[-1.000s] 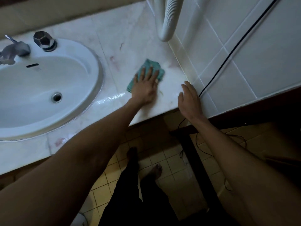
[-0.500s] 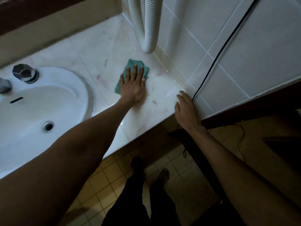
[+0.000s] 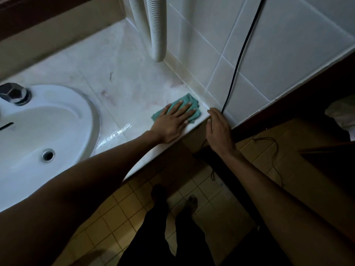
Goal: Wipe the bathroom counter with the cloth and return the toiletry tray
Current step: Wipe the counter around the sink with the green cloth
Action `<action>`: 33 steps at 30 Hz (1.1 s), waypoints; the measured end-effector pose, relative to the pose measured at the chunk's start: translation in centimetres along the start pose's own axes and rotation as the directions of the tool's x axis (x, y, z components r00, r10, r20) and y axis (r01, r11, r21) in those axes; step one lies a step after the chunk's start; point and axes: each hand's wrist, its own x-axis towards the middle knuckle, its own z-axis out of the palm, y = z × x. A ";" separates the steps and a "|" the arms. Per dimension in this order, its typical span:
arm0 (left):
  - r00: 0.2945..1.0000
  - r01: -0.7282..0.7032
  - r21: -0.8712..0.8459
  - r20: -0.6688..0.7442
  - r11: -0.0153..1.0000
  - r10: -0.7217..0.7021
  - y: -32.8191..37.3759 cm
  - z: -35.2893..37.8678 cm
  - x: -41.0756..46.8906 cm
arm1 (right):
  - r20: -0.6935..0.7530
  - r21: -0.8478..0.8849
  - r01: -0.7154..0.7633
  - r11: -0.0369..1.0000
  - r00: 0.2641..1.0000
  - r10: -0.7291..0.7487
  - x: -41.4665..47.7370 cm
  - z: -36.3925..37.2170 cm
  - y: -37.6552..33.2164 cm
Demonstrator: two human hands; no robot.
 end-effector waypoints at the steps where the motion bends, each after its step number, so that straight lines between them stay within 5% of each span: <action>1: 1.000 -0.006 0.018 -0.001 1.000 0.006 -0.5 0.0 -1.5 | 0.005 0.010 0.001 1.000 1.000 -0.001 0.2 0.0 -0.3; 5: 1.000 0.026 0.068 0.002 0.997 -0.026 -3.8 0.0 -8.8 | 0.081 0.016 0.054 0.998 0.995 -0.055 1.5 0.8 -1.3; 8: 0.977 0.209 0.052 -0.043 0.977 -0.207 -7.2 -1.2 -11.2 | 0.144 -0.007 0.120 0.993 0.983 -0.118 2.3 1.7 -2.4; 14: 0.732 0.649 -0.145 -0.149 0.747 -0.664 -6.4 -1.0 -6.1 | 0.287 -0.120 0.190 0.974 0.946 -0.149 4.1 3.8 -4.7; 16: 0.752 0.623 -0.164 -0.143 0.765 -0.644 -4.0 -0.3 -6.5 | 0.306 -0.138 0.195 0.971 0.941 -0.146 4.8 4.4 -5.4; 21: 0.933 0.342 -0.060 -0.092 0.938 -0.347 -4.6 0.1 -11.5 | 0.317 -0.158 0.224 0.962 0.934 -0.165 7.4 6.2 -7.1; 33: 0.836 0.529 -0.132 -0.089 0.838 -0.541 -23.4 -7.2 -1.2 | 0.231 -0.240 0.197 0.951 0.963 -0.141 18.7 14.1 -14.6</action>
